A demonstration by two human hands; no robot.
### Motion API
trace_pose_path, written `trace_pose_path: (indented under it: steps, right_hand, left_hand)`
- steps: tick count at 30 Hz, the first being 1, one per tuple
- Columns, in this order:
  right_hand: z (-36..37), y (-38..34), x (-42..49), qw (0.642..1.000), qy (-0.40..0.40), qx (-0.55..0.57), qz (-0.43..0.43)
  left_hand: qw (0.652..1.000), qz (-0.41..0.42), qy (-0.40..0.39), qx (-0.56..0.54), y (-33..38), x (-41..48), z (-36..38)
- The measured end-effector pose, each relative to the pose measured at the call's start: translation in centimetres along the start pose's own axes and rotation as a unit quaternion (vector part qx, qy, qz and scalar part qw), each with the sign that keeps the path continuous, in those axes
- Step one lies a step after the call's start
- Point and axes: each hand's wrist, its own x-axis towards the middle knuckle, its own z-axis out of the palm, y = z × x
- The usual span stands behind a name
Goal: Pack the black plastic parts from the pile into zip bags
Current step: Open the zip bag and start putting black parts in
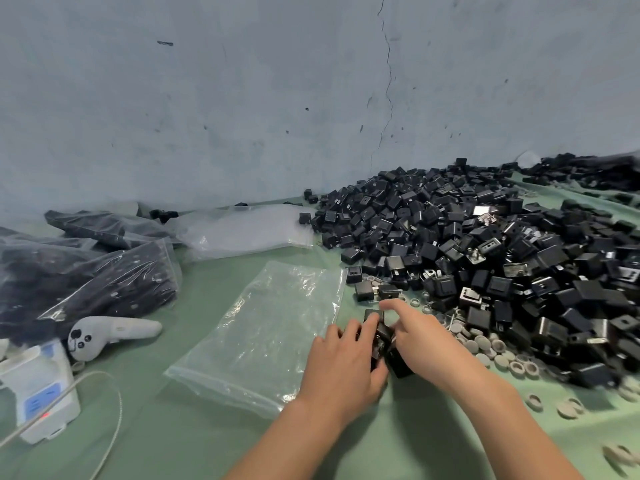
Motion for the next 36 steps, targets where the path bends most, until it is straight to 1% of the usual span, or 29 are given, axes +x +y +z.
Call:
trace_pose_path:
  steps: [3,6,8,10,11,12,13,14,15,16,17,18,19,20,21,23,25,26,28,29,31,34,36]
  right_hand:
    - [0.0,0.0,-0.1,1.0,-0.001,0.029,-0.001]
    - [-0.1,0.2,0.1,0.997,0.022,0.075,0.003]
    - [-0.1,0.1,0.1,0.994,0.034,0.107,-0.002]
    - [-0.1,-0.2,-0.1,0.988,0.045,0.145,-0.016]
    - [-0.2,-0.5,0.0,0.984,0.055,0.169,-0.026]
    - [-0.2,-0.9,0.1,0.977,0.067,0.202,-0.035]
    - [-0.2,-1.5,0.2,0.965,0.075,0.248,-0.042]
    - [-0.2,-2.2,0.2,0.948,0.074,0.305,-0.049]
    - [0.0,-2.9,0.2,0.929,0.069,0.36,-0.055]
    - [0.3,-3.7,0.1,0.913,0.069,0.398,-0.063]
    - [0.8,-4.4,-0.2,0.906,0.078,0.408,-0.075]
    - [1.4,-5.0,-0.5,0.912,0.095,0.389,-0.089]
    - [2.1,-5.4,-0.8,0.926,0.109,0.347,-0.106]
    - [2.8,-5.8,-1.1,0.941,0.107,0.292,-0.131]
    - [3.7,-6.3,-1.4,0.956,0.085,0.23,-0.16]
    - [5.6,-7.2,-1.9,0.974,0.018,0.084,-0.212]
    - [7.7,-8.1,-2.3,0.965,-0.045,-0.05,-0.253]
    - [8.5,-8.3,-2.6,0.958,-0.069,-0.098,-0.262]
    - [9.8,-8.5,-2.7,0.943,-0.076,-0.167,-0.277]
    - [10.2,-8.5,-2.8,0.939,-0.064,-0.183,-0.283]
    - [10.4,-8.5,-2.9,0.946,-0.045,-0.158,-0.28]
    - [10.5,-8.8,-3.0,0.966,-0.058,-0.069,-0.244]
    - [10.6,-9.1,-3.3,0.971,-0.075,-0.047,-0.221]
  left_hand:
    - [1.0,-0.015,-0.014,-0.009,0.0,0.6,-0.1]
    - [0.999,-0.032,-0.021,-0.031,0.2,1.2,-0.3]
    - [0.997,-0.041,-0.008,-0.064,0.2,1.3,-0.5]
    - [0.987,-0.078,0.013,-0.14,0.1,1.3,-0.8]
    - [0.973,-0.113,0.014,-0.201,0.2,1.5,-1.3]
    - [0.943,-0.158,0.009,-0.294,0.2,1.8,-2.0]
    - [0.886,-0.206,0.002,-0.416,0.1,2.2,-3.0]
    - [0.801,-0.254,-0.004,-0.542,-0.2,2.5,-4.0]
    - [0.708,-0.297,-0.011,-0.641,-0.7,2.7,-5.1]
    - [0.615,-0.333,-0.023,-0.715,-1.6,2.6,-6.1]
    - [0.524,-0.354,-0.029,-0.775,-2.7,2.1,-7.2]
    - [0.446,-0.361,-0.028,-0.819,-4.0,1.4,-8.1]
    - [0.386,-0.358,-0.024,-0.85,-5.4,0.5,-8.9]
    - [0.348,-0.349,-0.018,-0.87,-6.8,-0.6,-9.8]
    - [0.324,-0.342,-0.009,-0.882,-8.1,-1.8,-10.7]
    - [0.296,-0.334,0.014,-0.895,-10.5,-4.7,-12.0]
    - [0.276,-0.326,0.042,-0.903,-12.4,-7.5,-12.9]
    - [0.266,-0.322,0.053,-0.907,-13.1,-8.7,-13.3]
    - [0.254,-0.321,0.065,-0.91,-13.9,-10.2,-13.8]
    - [0.253,-0.325,0.066,-0.909,-14.0,-10.6,-14.0]
    - [0.25,-0.334,0.059,-0.907,-13.6,-11.0,-14.1]
    - [0.23,-0.361,0.023,-0.903,-12.3,-11.6,-13.6]
    - [0.21,-0.369,-0.009,-0.905,-11.5,-11.8,-13.2]
